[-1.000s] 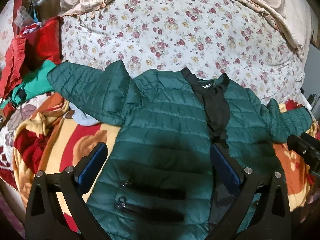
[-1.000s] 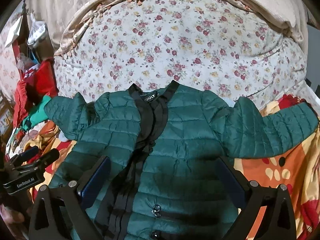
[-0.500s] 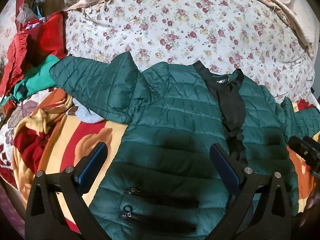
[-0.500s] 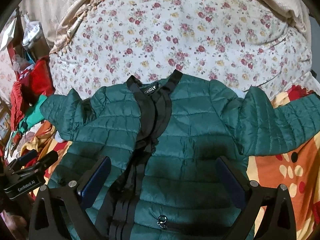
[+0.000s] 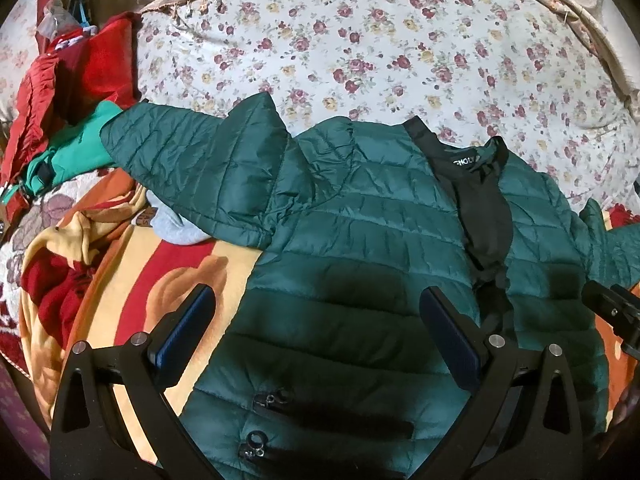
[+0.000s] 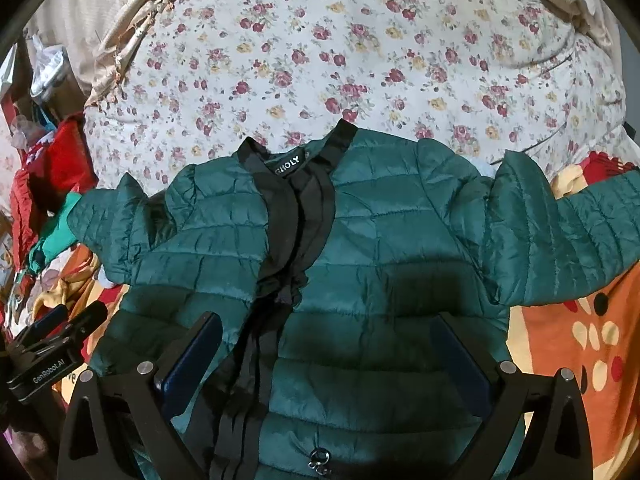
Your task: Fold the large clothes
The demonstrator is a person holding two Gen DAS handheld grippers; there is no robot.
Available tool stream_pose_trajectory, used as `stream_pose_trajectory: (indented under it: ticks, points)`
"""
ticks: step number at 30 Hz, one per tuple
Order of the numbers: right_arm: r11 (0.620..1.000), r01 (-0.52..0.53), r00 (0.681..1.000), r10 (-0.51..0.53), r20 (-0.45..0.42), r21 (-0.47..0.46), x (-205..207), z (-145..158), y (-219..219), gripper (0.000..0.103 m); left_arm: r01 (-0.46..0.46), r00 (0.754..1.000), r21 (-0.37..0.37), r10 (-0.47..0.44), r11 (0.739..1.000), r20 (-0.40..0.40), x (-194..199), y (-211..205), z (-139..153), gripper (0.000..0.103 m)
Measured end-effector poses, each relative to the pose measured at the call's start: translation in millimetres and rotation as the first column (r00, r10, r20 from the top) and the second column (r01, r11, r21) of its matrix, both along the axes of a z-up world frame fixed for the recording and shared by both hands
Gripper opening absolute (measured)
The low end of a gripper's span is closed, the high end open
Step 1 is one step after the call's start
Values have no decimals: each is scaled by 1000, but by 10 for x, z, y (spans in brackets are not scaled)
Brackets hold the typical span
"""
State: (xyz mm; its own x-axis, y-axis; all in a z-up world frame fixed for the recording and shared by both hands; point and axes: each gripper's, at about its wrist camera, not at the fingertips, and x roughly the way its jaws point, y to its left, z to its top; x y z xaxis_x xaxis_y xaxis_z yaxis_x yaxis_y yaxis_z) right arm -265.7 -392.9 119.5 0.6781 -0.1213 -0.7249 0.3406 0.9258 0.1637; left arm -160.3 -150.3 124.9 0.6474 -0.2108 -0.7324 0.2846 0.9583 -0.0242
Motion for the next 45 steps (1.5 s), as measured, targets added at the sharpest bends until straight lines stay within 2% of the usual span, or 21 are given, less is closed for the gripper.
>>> stream_pose_trajectory:
  ticks: [10,25,33,45]
  points:
    - [1000,-3,1000,3,-6,19,149,-11,1,103,-14,1000,21,14,1000,9,84,-23,-24,102]
    - [1000,10,1000,-10,-23,17,300,-31,-24,103,-10,1000,-17,10,1000,-8,254,16,12,102]
    - [992,-17,1000,19,-13,126,486,58,32,103,-17,1000,-1,17,1000,21,380,12,146,102]
    - [997,21,999,-19,-29,78,648,31,-33,103,-16,1000,-9,16,1000,1,572,-37,97,102]
